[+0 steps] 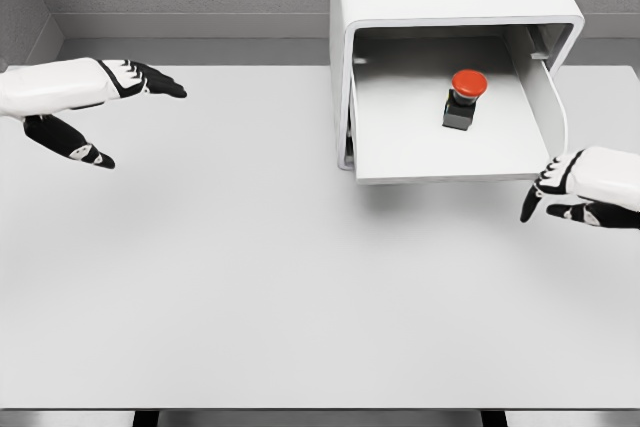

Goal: Slide open multi-storey tabletop storage cabinets and put open load switch and slide close multi-storey tabletop storage cabinets

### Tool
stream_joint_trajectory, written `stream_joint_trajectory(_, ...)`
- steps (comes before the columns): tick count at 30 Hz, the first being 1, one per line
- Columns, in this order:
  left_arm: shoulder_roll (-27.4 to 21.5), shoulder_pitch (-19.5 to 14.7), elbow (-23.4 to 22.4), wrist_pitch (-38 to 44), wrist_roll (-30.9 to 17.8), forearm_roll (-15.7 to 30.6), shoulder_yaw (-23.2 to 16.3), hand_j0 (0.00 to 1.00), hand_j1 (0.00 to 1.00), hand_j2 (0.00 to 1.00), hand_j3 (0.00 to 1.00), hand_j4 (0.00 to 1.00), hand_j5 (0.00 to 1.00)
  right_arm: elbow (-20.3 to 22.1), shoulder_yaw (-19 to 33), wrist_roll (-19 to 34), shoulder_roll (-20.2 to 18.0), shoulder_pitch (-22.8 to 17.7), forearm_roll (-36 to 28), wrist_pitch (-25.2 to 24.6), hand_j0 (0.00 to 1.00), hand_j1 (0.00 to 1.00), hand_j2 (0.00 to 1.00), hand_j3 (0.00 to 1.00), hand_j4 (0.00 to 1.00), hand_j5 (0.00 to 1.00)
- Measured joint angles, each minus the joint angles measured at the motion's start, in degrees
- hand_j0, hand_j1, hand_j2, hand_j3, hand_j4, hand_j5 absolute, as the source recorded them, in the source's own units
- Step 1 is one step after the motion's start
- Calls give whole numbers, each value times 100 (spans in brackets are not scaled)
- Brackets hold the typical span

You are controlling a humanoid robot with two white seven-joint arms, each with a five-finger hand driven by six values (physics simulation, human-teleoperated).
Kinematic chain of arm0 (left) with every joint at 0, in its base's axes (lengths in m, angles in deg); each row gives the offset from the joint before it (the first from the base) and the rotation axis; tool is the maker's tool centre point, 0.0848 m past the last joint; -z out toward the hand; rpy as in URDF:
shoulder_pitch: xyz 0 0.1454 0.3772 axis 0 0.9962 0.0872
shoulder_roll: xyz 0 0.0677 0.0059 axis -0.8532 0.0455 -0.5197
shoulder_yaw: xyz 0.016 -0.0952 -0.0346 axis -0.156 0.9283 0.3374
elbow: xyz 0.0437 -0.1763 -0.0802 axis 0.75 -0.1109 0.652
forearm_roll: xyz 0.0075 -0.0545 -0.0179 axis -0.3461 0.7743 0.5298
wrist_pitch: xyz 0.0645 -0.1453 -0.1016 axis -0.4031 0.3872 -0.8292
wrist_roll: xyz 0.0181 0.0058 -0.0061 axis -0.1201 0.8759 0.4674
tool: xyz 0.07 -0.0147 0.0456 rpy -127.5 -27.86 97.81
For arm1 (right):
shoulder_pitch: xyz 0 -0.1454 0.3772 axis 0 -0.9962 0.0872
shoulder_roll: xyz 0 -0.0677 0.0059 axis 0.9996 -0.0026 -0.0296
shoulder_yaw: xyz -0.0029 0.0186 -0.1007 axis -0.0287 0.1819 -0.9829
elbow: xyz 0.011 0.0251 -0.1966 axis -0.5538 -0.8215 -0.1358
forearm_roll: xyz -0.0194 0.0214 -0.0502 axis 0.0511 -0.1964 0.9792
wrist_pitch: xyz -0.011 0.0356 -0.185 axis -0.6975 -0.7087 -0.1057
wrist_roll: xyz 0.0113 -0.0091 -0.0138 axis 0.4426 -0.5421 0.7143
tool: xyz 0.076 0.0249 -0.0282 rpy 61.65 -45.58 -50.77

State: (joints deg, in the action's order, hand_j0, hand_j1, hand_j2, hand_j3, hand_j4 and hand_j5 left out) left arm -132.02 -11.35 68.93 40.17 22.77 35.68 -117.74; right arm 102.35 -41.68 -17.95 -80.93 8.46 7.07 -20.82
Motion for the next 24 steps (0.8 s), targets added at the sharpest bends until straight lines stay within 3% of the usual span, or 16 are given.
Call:
stream_joint_trajectory(9,15,43,-14,-2,0,-16,59,100,100,100,100,100,100,-1,-748,0,154,634,98,1,52,52,52,52,52,52)
stream_joint_trajectory(16,52,87,-18,-2,0,-19,85,100,100,100,100,100,100,-41,-965,0,301,897,284,-2,52,52,52,52,52,52)
stream_joint_trajectory(20,93,87,-13,-1,0,-18,92,100,100,100,100,100,100,-187,-1019,1,427,1240,364,0,52,52,52,52,52,52)
stream_joint_trajectory(22,108,105,-12,-2,0,-20,97,100,100,100,100,100,100,-292,-1194,0,527,1591,377,-3,52,52,52,52,52,52)
stream_joint_trajectory(24,113,105,-10,-2,0,-20,101,100,100,100,100,100,100,-384,-1391,-40,617,1698,333,-52,53,53,53,53,53,53)
